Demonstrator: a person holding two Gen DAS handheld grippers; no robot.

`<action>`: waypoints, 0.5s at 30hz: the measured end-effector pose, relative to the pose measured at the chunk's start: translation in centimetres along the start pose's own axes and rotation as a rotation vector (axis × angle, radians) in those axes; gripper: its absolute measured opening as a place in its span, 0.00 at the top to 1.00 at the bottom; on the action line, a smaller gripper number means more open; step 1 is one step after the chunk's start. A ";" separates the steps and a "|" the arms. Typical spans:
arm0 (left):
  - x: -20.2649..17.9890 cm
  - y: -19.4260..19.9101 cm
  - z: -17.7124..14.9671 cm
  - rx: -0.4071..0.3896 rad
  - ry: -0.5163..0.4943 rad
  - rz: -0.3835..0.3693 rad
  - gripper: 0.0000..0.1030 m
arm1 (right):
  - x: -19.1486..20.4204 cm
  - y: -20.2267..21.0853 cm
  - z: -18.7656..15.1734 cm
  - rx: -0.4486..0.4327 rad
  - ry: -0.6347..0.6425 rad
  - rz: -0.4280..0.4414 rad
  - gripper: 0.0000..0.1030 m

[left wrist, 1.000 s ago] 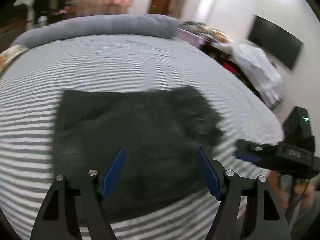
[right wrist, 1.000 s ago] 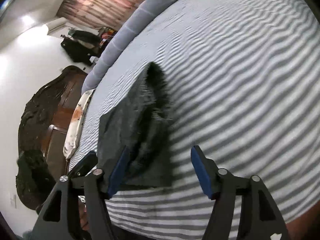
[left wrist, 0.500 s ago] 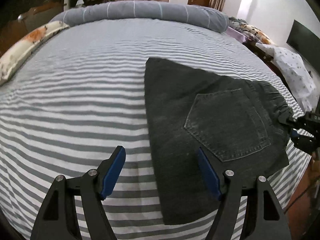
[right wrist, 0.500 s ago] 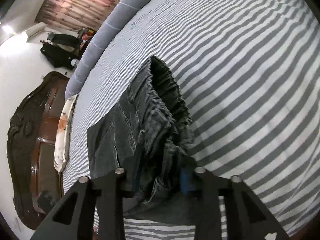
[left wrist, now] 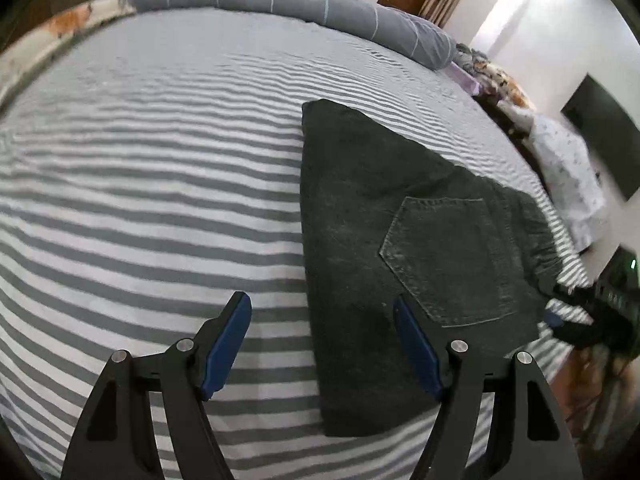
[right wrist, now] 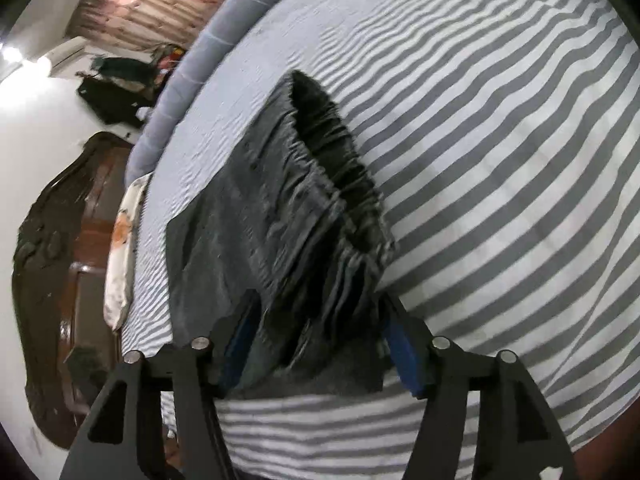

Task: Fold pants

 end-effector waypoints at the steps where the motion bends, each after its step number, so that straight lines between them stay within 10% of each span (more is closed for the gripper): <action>1: 0.2 0.2 -0.1 0.001 0.016 -0.014 0.28 | 0.1 0.2 -0.4 0.003 0.020 0.001 0.39; 15: -3.7 3.7 -3.0 -0.052 -0.092 0.341 0.19 | 5.2 2.4 -6.2 -0.085 0.318 -0.279 0.30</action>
Point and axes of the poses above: each gripper's, at about its wrist camera, not at the fingertips, and y roughly against the way its jaws point, x to its left, z to its top, the point moved 3 cm from there along -y, roughly the way its jaws point, and after that the axes turned 7 degrees about x, right-handed, at the moved point
